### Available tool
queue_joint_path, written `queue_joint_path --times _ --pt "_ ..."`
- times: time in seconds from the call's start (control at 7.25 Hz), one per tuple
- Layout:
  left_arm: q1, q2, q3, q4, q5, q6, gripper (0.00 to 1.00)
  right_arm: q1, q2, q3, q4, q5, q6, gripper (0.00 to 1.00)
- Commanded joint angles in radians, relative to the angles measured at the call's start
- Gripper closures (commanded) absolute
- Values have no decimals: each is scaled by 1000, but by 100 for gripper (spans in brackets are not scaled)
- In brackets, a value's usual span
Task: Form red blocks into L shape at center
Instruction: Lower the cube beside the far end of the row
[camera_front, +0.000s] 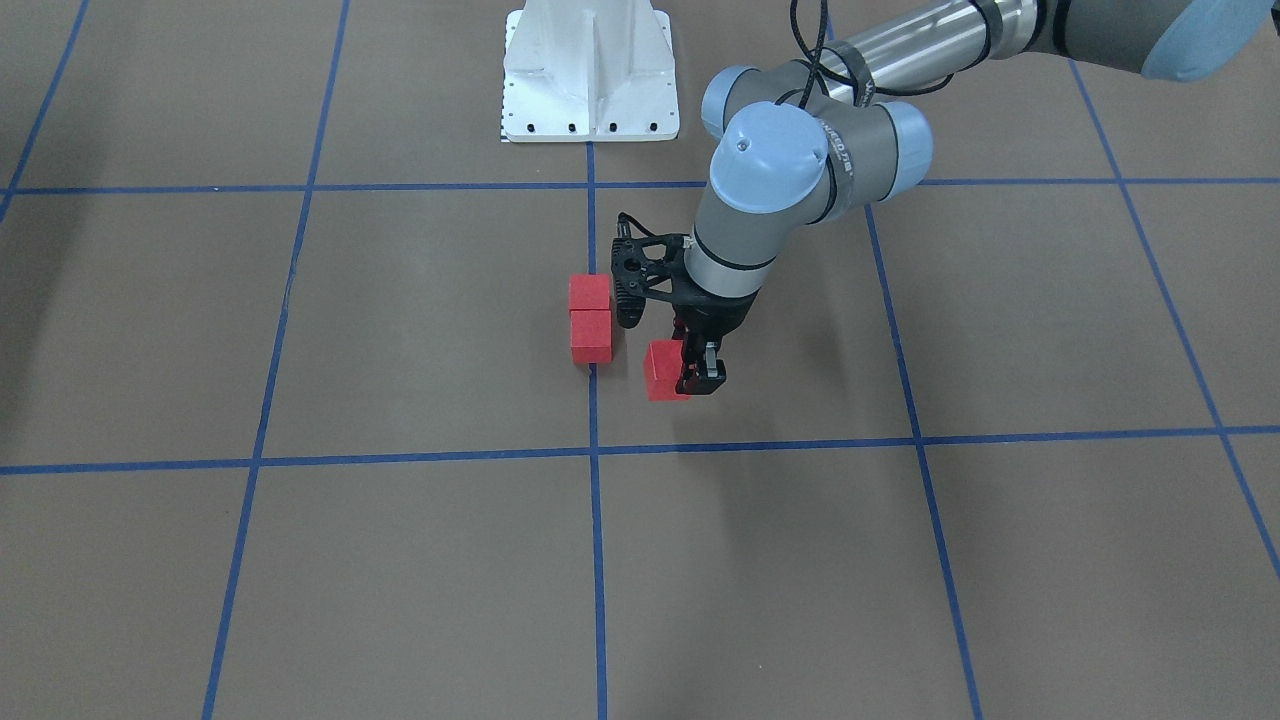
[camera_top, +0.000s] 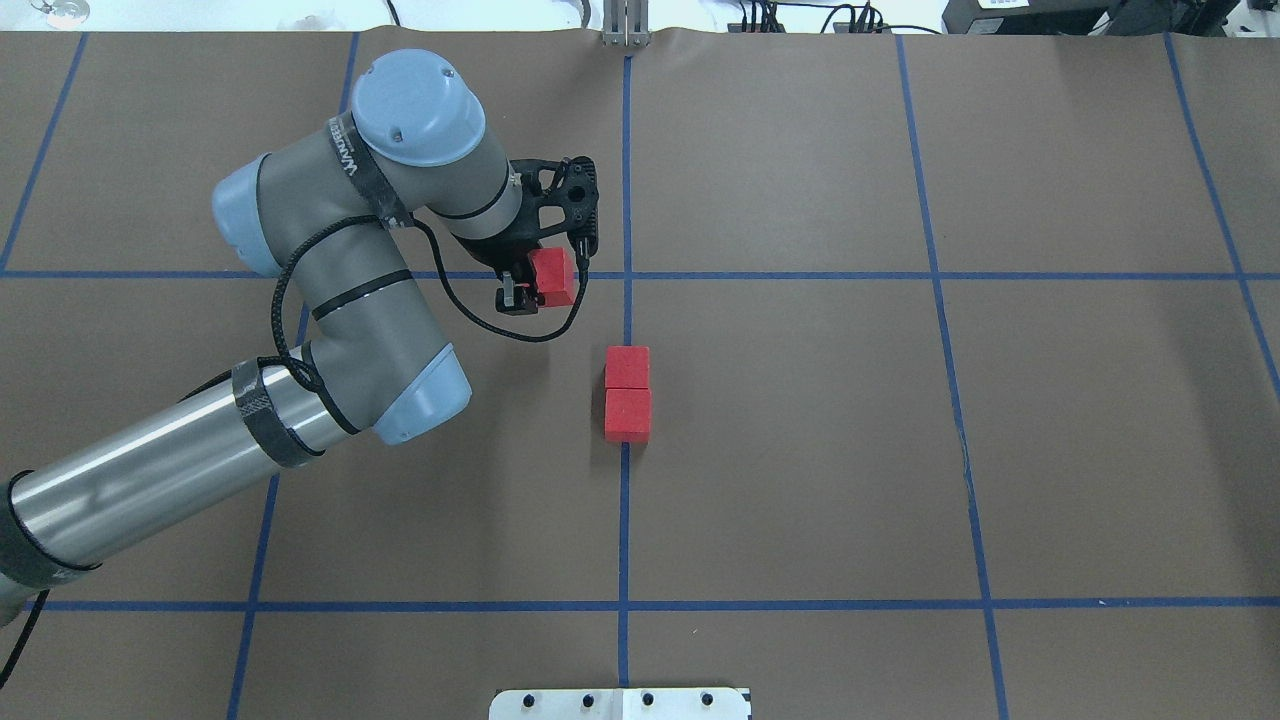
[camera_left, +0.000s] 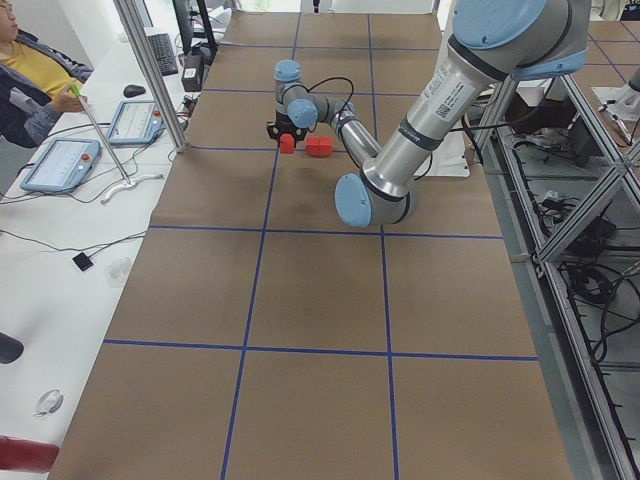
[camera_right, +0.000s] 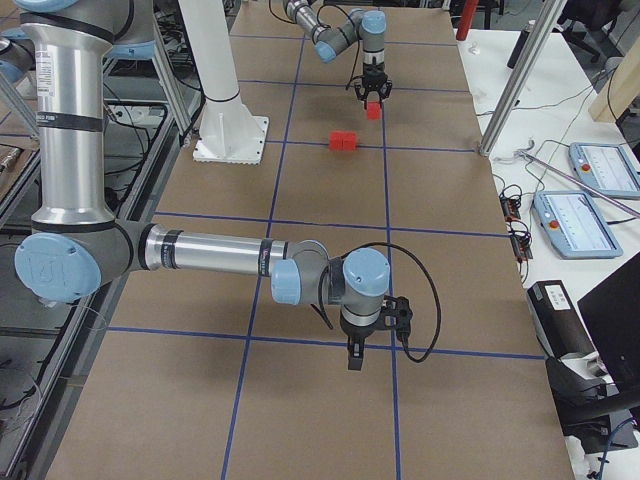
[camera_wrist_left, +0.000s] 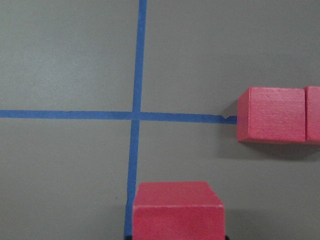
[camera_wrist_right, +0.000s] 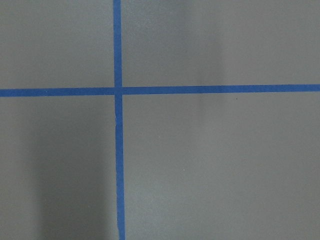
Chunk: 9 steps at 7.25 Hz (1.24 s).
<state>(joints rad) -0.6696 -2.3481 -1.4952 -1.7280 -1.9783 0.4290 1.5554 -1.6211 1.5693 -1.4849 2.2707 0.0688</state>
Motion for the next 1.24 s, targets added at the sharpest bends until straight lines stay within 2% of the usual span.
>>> queue_joint_path --times 0.0,0.28,1.1 --pt "71 0 -2 13 50 53 100 0 1 0 0 1 0 1" --pt "84 -28 -3 147 47 57 100 0 1 0 0 3 0 1" --pt "114 -43 18 154 41 39 100 0 1 3 0 3 0 1"
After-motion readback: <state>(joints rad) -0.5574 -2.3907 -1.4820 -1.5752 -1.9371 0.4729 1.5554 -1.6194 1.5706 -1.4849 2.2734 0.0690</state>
